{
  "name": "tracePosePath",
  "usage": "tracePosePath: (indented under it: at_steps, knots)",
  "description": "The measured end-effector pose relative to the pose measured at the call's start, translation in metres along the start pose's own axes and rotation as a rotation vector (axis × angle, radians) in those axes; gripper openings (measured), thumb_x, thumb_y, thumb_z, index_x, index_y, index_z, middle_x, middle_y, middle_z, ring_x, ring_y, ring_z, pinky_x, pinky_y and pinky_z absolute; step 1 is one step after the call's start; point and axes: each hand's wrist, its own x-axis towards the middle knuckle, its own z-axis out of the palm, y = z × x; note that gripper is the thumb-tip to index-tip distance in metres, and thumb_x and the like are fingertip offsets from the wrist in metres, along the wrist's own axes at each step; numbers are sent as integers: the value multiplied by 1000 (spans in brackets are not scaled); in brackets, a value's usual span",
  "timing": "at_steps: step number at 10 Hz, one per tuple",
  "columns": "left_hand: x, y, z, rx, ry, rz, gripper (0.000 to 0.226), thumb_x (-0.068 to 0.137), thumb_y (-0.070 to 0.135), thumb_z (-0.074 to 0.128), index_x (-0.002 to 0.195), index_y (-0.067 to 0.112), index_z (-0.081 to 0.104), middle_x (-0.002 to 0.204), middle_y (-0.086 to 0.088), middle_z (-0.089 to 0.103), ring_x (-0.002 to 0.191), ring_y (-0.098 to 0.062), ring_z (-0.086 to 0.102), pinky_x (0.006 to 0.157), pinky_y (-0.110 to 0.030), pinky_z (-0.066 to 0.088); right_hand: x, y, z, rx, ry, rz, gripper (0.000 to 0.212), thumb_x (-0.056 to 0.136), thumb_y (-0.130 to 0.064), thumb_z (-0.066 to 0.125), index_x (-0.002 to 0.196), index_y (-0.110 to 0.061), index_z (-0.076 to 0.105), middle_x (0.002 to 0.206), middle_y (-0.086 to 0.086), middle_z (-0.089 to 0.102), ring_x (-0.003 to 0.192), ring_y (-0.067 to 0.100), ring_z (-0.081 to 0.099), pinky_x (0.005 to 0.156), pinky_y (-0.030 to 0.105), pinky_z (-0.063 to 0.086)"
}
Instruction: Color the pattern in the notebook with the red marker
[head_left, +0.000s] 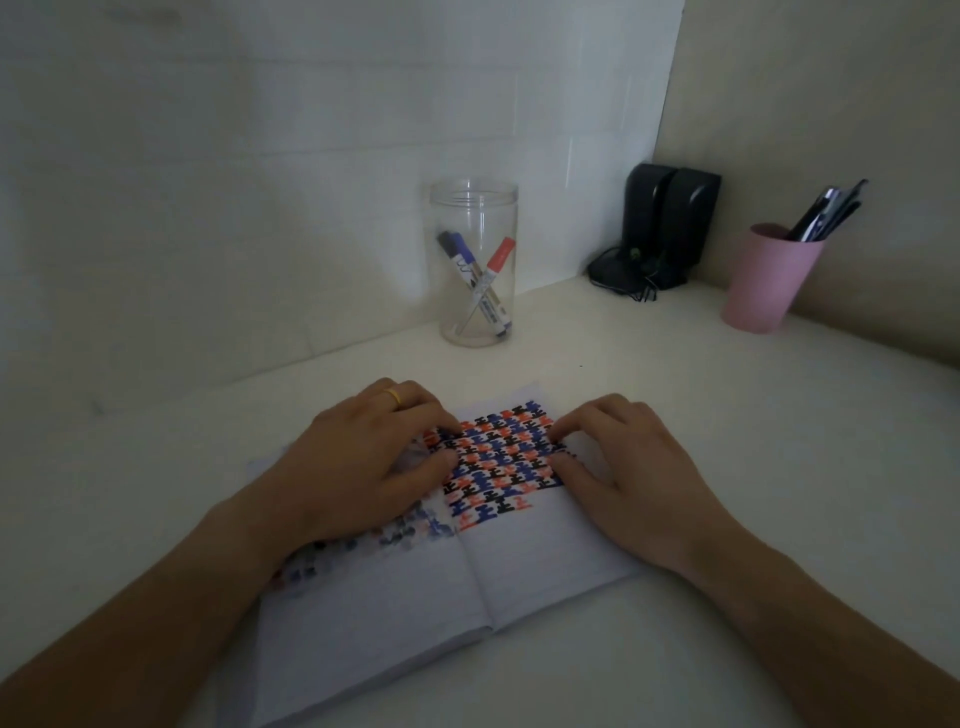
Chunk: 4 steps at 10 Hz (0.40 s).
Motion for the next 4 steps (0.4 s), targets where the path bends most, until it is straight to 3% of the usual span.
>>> tracePosePath:
  at_steps: [3, 4]
  knots:
    - [-1, 2, -2, 4, -14, -15, 49, 91, 64, 32, 126, 42, 58, 128, 15, 58, 117, -5, 50, 89, -29, 48, 1, -1, -2, 49, 6, 24, 24, 97, -37, 57, 117, -28, 66, 125, -4, 61, 118, 17, 54, 100, 31, 43]
    - [0, 4, -4, 14, -27, -15, 50, 91, 64, 31, 127, 41, 58, 129, 15, 57, 117, -6, 50, 91, -31, 48, 3, -6, -13, 225, 141, 89, 24, 96, -37, 59, 116, -27, 69, 122, -5, 65, 112, 13, 59, 101, 32, 46]
